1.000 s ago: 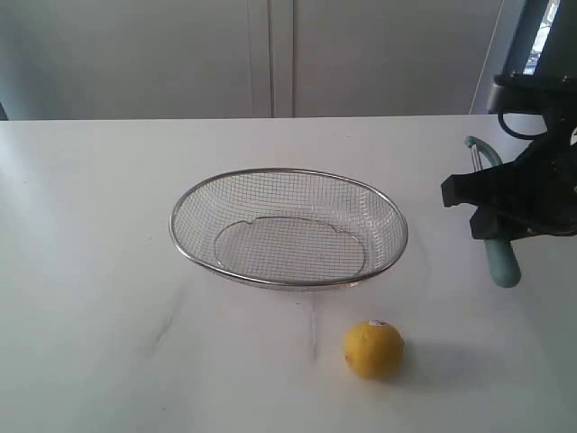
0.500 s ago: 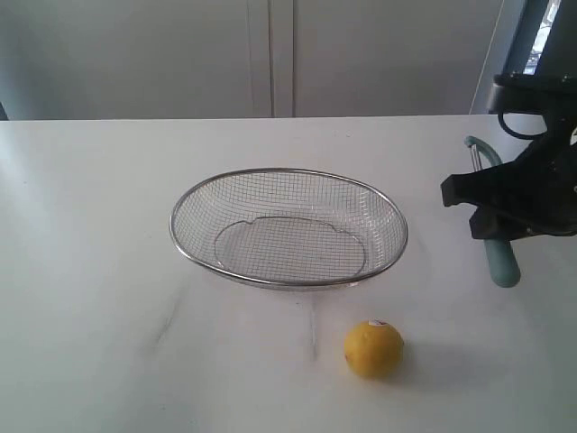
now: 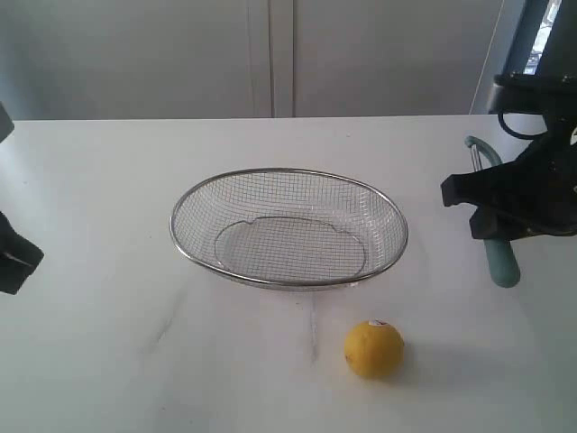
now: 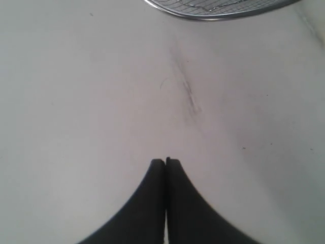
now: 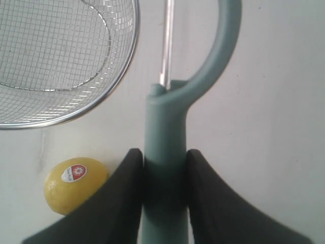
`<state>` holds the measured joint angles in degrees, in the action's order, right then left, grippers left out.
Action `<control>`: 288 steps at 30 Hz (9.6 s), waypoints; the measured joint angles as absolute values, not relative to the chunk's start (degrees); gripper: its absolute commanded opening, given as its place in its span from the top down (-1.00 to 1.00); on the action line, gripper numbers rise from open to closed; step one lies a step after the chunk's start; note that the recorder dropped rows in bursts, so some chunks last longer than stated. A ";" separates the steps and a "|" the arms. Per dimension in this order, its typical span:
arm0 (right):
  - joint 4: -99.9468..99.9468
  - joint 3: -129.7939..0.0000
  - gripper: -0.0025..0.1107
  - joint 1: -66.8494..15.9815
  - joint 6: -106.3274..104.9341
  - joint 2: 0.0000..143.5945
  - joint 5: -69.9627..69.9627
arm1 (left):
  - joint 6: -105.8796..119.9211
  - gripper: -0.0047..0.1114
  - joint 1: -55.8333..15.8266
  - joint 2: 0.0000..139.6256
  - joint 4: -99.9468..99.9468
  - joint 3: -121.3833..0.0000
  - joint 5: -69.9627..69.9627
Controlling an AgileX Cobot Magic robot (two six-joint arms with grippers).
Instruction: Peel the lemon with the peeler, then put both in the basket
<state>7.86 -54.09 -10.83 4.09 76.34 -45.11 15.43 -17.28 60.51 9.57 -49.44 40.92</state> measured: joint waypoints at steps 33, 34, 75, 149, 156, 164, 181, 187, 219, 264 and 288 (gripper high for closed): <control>4.92 -54.09 0.96 -10.83 3.40 76.34 -46.37 | 22.32 0.92 -44.30 92.55 13.14 -72.81 38.74; 4.92 -54.09 0.96 -10.83 3.40 76.34 -46.37 | 23.48 0.92 -44.73 93.42 14.12 -73.06 38.06; 4.89 -54.09 0.96 -10.83 3.40 76.34 -46.37 | 54.04 -0.54 -52.52 107.84 35.92 -73.14 22.64; 4.89 -54.09 0.96 -10.83 3.40 76.34 -46.37 | 60.13 0.92 -52.52 111.37 45.24 -73.14 17.73; 4.89 -54.09 0.96 -10.83 3.40 76.34 -46.37 | 60.13 0.92 -52.52 108.91 45.24 -73.14 19.02; 4.89 -54.09 0.96 -10.83 3.40 76.34 -46.37 | 60.13 0.92 -52.52 104.63 45.14 -73.14 21.32; 4.89 -54.09 0.96 -10.83 3.40 76.34 -46.37 | 58.94 0.92 -48.10 99.10 45.41 -73.14 27.20; 4.89 -54.09 0.96 -10.83 3.40 76.34 -46.37 | 58.80 0.92 -43.84 97.20 45.52 -73.14 30.11; 4.89 -54.09 0.96 -10.83 3.40 76.34 -45.20 | 74.32 0.92 -16.43 96.84 66.14 -73.14 51.61; 40.57 -54.09 0.96 -10.83 -31.70 83.46 -41.85 | 74.60 0.92 -13.47 96.84 65.31 -73.14 52.47; 63.42 -54.09 0.96 -10.93 -49.31 91.33 -50.88 | 83.16 0.92 -13.47 99.89 72.71 -73.14 58.45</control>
